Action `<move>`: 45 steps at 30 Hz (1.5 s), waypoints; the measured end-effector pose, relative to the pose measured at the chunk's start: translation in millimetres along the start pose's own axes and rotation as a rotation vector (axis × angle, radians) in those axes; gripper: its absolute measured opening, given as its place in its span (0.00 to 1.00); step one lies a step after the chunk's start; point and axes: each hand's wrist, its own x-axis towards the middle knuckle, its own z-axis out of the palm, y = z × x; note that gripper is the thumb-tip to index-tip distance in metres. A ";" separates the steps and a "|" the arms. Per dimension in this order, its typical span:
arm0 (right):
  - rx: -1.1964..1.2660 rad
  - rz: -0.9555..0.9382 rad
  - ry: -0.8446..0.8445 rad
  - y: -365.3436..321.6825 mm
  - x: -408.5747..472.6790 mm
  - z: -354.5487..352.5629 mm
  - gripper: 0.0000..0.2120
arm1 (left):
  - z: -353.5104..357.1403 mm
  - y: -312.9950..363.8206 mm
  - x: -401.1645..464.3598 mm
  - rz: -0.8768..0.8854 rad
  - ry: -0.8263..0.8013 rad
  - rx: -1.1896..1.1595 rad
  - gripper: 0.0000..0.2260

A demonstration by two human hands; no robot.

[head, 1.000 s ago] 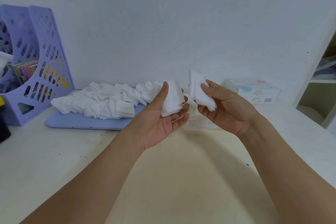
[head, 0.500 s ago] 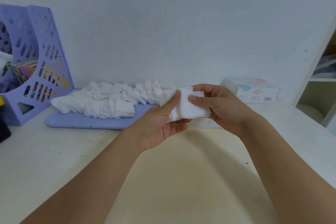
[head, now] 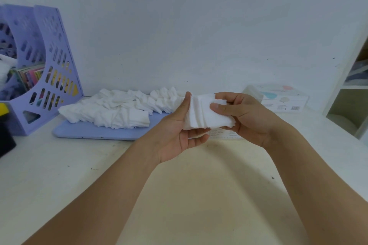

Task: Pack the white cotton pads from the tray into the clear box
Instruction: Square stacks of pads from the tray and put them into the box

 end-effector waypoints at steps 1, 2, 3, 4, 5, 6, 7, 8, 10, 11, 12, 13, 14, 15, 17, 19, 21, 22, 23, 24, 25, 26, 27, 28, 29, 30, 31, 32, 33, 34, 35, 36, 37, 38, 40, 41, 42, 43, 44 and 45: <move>-0.027 -0.011 0.016 1.2 0.8 0.7 0.06 | 0.7 -0.1 -0.8 -0.008 -0.014 0.007 0.29; -0.056 -0.020 0.031 2.4 1.8 0.9 0.07 | 1.3 -0.6 -1.6 -0.015 -0.030 0.012 0.30; -0.080 -0.028 0.046 3.7 3.3 -0.2 0.08 | 2.4 -0.7 -2.6 -0.018 -0.046 0.013 0.30; -0.096 -0.028 0.055 4.3 4.1 -1.1 0.08 | 3.5 -0.9 -3.7 -0.017 -0.056 0.011 0.30; -0.106 -0.025 0.059 4.7 4.5 -1.9 0.09 | 4.2 -1.2 -4.2 -0.009 -0.059 0.013 0.28; -0.114 -0.022 0.056 5.0 4.5 -2.0 0.08 | 4.4 -1.8 -4.2 0.003 -0.056 0.018 0.26; -0.129 -0.025 0.056 6.1 5.0 -2.3 0.07 | 4.7 -2.4 -4.2 0.014 -0.051 0.020 0.23; -0.154 -0.034 0.064 7.3 5.0 -1.6 0.06 | 4.5 -3.0 -4.0 0.018 -0.045 0.010 0.21; -0.186 -0.048 0.098 8.2 5.2 -0.8 0.05 | 4.5 -3.5 -3.2 0.012 -0.030 -0.031 0.21; -0.167 -0.047 0.110 7.8 5.9 -1.7 0.05 | 3.7 -3.4 -2.5 0.009 -0.020 -0.051 0.21; -0.117 -0.041 0.117 5.9 5.9 -2.8 0.07 | 3.8 -3.0 -1.7 0.006 -0.011 -0.070 0.21; -0.046 -0.034 0.115 3.1 5.6 -4.1 0.09 | 3.5 -2.5 -0.9 0.004 -0.002 -0.088 0.22; 0.026 -0.026 0.104 0.2 4.4 -3.9 0.12 | 3.1 -2.1 -0.4 0.004 0.004 -0.100 0.22; 0.080 -0.018 0.087 -1.8 3.5 -3.9 0.13 | 2.8 -2.0 0.4 0.007 0.008 -0.107 0.23; 0.119 0.000 0.033 -1.6 2.3 -0.7 0.14 | 2.8 -2.2 0.6 0.020 0.000 -0.097 0.25; 0.066 -0.001 0.033 3.9 2.8 4.7 0.11 | 4.4 -3.1 -0.4 0.033 -0.030 -0.069 0.26; -0.050 -0.030 0.091 9.6 5.3 8.1 0.11 | 5.8 -4.2 -1.4 0.040 -0.047 -0.065 0.27; -0.089 -0.041 0.118 10.9 5.9 9.3 0.10 | 6.2 -4.5 -1.7 0.043 -0.050 -0.073 0.26; -0.108 -0.050 0.133 11.7 6.2 9.5 0.10 | 6.0 -4.8 -1.6 0.050 -0.048 -0.078 0.25; -0.120 -0.057 0.139 11.8 6.2 9.8 0.10 | 5.6 -5.1 -1.3 0.058 -0.039 -0.074 0.23; -0.134 -0.066 0.143 11.6 6.3 9.6 0.11 | 5.5 -5.0 -1.2 0.063 -0.027 -0.063 0.22; -0.148 -0.075 0.146 11.1 5.7 10.2 0.11 | 4.9 -5.0 -1.0 0.064 -0.014 -0.050 0.22; -0.158 -0.086 0.154 11.0 5.5 9.9 0.12 | 4.5 -4.7 -0.9 0.061 -0.003 -0.043 0.23; -0.161 -0.094 0.166 10.3 5.4 9.4 0.13 | 4.1 -4.0 -0.9 0.055 0.007 -0.041 0.23; -0.155 -0.101 0.184 9.2 5.3 8.0 0.13 | 3.6 -3.1 -1.2 0.047 0.017 -0.044 0.24; -0.131 -0.104 0.202 6.9 5.1 6.7 0.13 | 3.1 -2.2 -1.2 0.036 0.028 -0.055 0.25; -0.077 -0.104 0.217 4.6 5.3 4.8 0.12 | 2.3 -1.3 -1.2 0.024 0.041 -0.076 0.25; 0.013 -0.095 0.221 2.5 5.2 3.2 0.11 | 1.4 -0.9 -0.9 0.013 0.054 -0.096 0.24; 0.116 -0.079 0.209 0.9 5.0 2.2 0.11 | 0.5 -0.8 -0.6 0.007 0.067 -0.103 0.25; 0.201 -0.060 0.185 0.4 5.3 2.2 0.11 | -0.2 -1.1 0.0 0.006 0.076 -0.095 0.25; 0.244 -0.043 0.159 1.3 5.9 2.5 0.12 | 0.1 -1.9 0.1 0.010 0.079 -0.080 0.26; 0.244 -0.030 0.139 3.0 6.9 4.1 0.14 | 0.7 -2.9 0.8 0.020 0.079 -0.058 0.27; 0.222 -0.022 0.132 5.7 8.1 6.3 0.14 | 2.1 -3.9 1.1 0.037 0.081 -0.038 0.27; 0.205 -0.017 0.132 8.4 9.3 9.2 0.14 | 3.4 -5.4 1.7 0.060 0.089 -0.025 0.27; 0.242 -0.002 0.138 12.7 10.9 15.0 0.14 | 6.9 -8.0 3.0 0.108 0.124 -0.035 0.27; 0.277 0.001 0.146 14.3 11.4 17.3 0.13 | 8.4 -9.1 3.6 0.129 0.146 -0.049 0.28; 0.295 -0.003 0.163 15.8 11.5 19.2 0.12 | 8.9 -10.2 4.7 0.146 0.164 -0.064 0.28; 0.285 -0.018 0.189 16.9 11.5 20.3 0.12 | 9.5 -10.6 5.3 0.157 0.174 -0.080 0.28; 0.245 -0.041 0.221 18.1 11.4 21.6 0.10 | 9.5 -10.6 5.6 0.166 0.179 -0.096 0.28; 0.184 -0.070 0.249 19.2 11.2 22.6 0.08 | 9.8 -9.7 5.4 0.168 0.177 -0.106 0.29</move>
